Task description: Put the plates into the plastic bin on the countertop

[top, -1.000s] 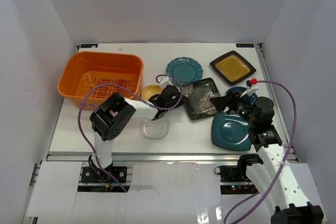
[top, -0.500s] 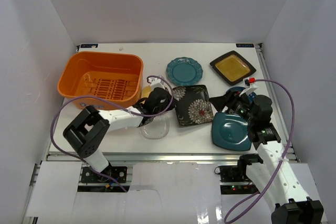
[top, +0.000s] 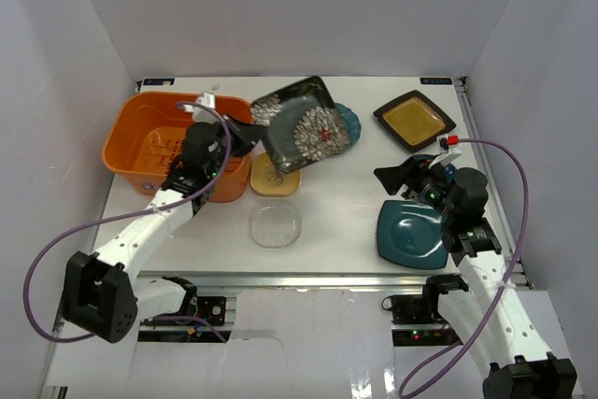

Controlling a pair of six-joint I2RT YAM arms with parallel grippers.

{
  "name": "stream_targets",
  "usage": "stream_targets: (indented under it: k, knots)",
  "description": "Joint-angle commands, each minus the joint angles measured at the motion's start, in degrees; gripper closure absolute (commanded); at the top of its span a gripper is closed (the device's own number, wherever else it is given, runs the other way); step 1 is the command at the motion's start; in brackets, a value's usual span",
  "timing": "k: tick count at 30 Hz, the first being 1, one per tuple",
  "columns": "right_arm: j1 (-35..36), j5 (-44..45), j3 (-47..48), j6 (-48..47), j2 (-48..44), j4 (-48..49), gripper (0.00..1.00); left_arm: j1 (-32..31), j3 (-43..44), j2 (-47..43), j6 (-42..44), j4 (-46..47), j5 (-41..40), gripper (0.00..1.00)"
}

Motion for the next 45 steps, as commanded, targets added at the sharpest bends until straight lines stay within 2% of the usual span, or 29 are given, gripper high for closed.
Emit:
stream_targets:
  k: [1,4,5,8,12,14,20,25,32,33,35,36,38,39,42,43,45]
  knots:
    - [0.2,-0.3,0.3,0.6,1.0,4.4,0.27,8.4,6.5,-9.0,-0.2,-1.7,-0.5,1.00]
    - [0.4,-1.2,-0.5,0.6,3.0,6.0,0.27,18.4,8.9,-12.6,2.6,-11.8,-2.0,1.00]
    - [0.4,-1.3,-0.7,0.6,3.7,6.4,0.27,23.6,9.4,-13.2,3.2,-14.5,-2.1,1.00]
    - [0.9,-1.9,-2.0,1.2,5.7,8.7,0.27,33.6,10.0,-15.1,5.1,-19.9,-3.4,1.00]
    - [3.0,0.4,-2.6,0.9,9.4,11.5,0.27,42.7,8.8,-14.4,6.9,-24.9,-3.0,1.00]
    - [3.5,1.1,-2.1,0.8,11.6,12.6,0.27,46.0,7.7,-12.7,7.4,-26.2,0.2,1.00]
    - [5.5,3.0,-1.3,2.5,20.9,17.3,0.27,46.9,8.1,-6.2,7.6,-25.3,2.5,1.00]
    - [10.7,11.0,2.3,1.9,27.7,18.4,0.26,46.8,10.1,-0.7,6.3,-23.7,6.6,1.00]
    - [11.1,19.8,8.5,7.1,44.5,23.9,0.25,46.9,14.1,8.2,9.9,-26.5,9.4,0.99]
    - [11.1,20.1,9.4,8.1,46.2,24.8,0.25,46.9,14.4,9.0,11.0,-26.7,9.3,0.87]
    - [11.1,20.9,11.6,10.3,50.7,26.8,0.25,46.9,14.5,10.1,11.7,-27.2,8.2,0.77]
    - [11.0,21.9,12.6,11.5,52.1,27.1,0.25,46.9,14.4,10.3,12.2,-27.1,8.0,0.64]
    - [10.7,24.7,15.1,12.8,55.7,27.3,0.25,46.8,13.8,10.5,12.3,-27.0,8.0,0.52]
    - [10.5,26.2,16.3,14.1,56.7,27.5,0.25,46.8,13.2,10.4,12.5,-26.8,8.1,0.38]
    - [9.7,27.1,18.2,17.0,61.3,28.2,0.23,46.6,12.4,9.4,12.5,-26.4,8.2,0.16]
    - [9.5,27.2,19.0,17.9,63.8,29.0,0.23,46.4,11.8,8.5,12.6,-26.0,8.0,0.05]
    - [9.0,26.5,20.2,20.5,66.1,29.7,0.23,46.3,11.6,7.2,13.0,-25.9,7.7,0.02]
